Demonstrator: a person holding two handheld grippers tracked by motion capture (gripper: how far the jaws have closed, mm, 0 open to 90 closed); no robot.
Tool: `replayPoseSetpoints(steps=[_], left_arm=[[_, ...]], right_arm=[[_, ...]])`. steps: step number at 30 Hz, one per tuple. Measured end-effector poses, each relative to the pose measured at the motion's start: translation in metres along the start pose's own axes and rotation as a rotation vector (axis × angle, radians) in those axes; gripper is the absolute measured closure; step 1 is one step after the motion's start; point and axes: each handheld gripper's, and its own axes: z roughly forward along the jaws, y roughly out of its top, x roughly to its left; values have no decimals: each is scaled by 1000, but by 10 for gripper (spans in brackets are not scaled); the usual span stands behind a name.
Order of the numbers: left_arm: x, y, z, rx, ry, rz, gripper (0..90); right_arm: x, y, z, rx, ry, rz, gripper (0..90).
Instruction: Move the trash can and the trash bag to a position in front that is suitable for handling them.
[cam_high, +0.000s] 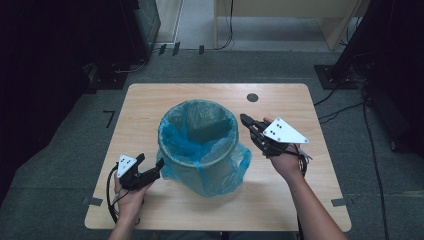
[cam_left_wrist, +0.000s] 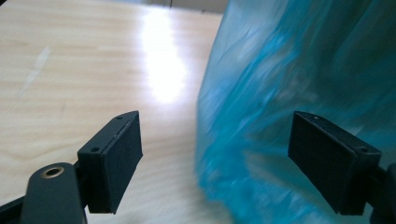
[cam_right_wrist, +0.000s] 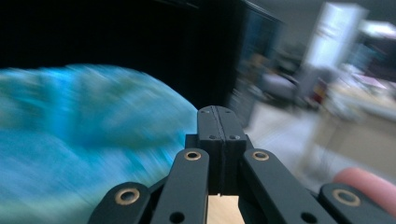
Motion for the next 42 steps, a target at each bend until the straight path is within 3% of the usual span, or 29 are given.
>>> replayPoseSetpoints(steps=[3,5,6,10,15,19,26,32,36,42], left_arm=[[5,3,-4,48,-35,-31,96],[9,3,-5,80,-21,-27,18],[10,2,-6,100,-6,-6,0],[17,-4,-7,172,39,50,0],[23,-8,-5,231,51,66,0],[24,-10,-3,246,53,65,0],[22,-13,2,290,59,94,0],[22,-14,5,308,53,90,0],[23,-14,5,306,50,80,0],[24,-14,5,303,51,77,0]], right_arm=[[5,21,11,30,145,-101,900],[10,32,21,71,233,-151,900],[12,36,26,79,264,-181,900],[22,48,45,100,407,-244,900],[36,56,65,154,569,-313,900],[54,64,78,224,679,-403,900],[71,67,98,311,770,-490,900],[88,64,121,442,834,-610,900],[101,53,132,523,881,-675,900],[112,26,149,607,972,-720,900]])
